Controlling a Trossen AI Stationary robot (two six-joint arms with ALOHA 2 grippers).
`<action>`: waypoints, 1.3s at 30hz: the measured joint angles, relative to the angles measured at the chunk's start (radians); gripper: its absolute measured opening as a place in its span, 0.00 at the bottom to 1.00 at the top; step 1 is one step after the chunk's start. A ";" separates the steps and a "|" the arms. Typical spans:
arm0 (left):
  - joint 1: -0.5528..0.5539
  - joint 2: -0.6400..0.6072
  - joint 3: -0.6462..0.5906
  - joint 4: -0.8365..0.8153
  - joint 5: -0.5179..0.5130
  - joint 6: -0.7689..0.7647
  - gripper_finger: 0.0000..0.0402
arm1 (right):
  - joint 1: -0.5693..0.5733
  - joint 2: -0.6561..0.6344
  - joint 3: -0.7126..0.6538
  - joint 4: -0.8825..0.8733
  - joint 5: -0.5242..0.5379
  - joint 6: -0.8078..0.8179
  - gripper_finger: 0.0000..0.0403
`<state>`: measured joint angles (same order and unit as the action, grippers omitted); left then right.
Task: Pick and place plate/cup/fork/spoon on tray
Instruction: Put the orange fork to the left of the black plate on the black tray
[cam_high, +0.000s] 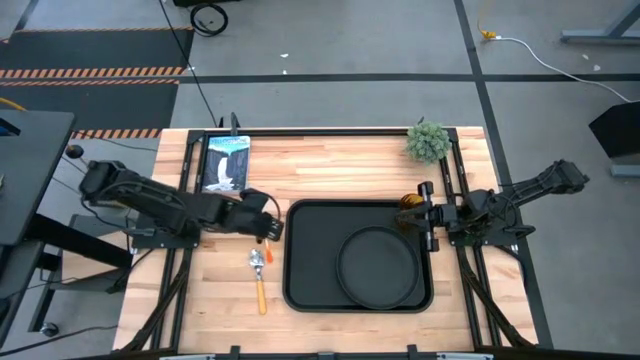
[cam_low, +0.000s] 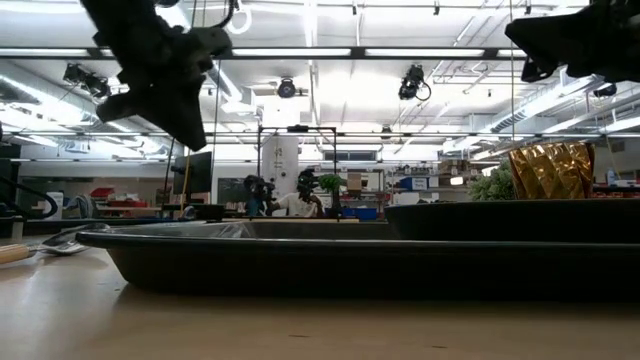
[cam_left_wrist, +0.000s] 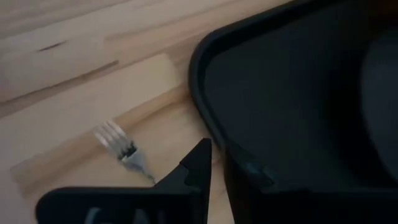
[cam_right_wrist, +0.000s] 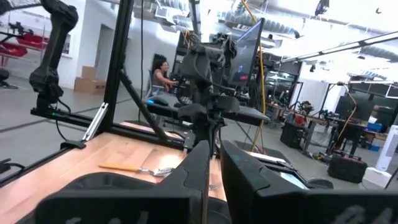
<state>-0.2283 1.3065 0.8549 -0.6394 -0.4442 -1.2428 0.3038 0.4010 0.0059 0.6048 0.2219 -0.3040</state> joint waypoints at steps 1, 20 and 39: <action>0.000 0.029 0.029 -0.034 0.002 -0.020 0.13 | 0.000 -0.004 0.000 -0.008 0.000 0.003 0.11; 0.006 0.398 0.257 -0.354 0.161 -0.283 0.35 | 0.003 -0.011 0.000 -0.088 -0.007 0.091 0.11; 0.008 0.466 0.250 -0.354 0.164 -0.292 0.28 | 0.003 -0.007 0.000 -0.061 -0.009 0.092 0.11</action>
<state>-0.2199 1.7727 1.1050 -0.9936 -0.2801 -1.5346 0.3065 0.3945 0.0063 0.5443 0.2127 -0.2119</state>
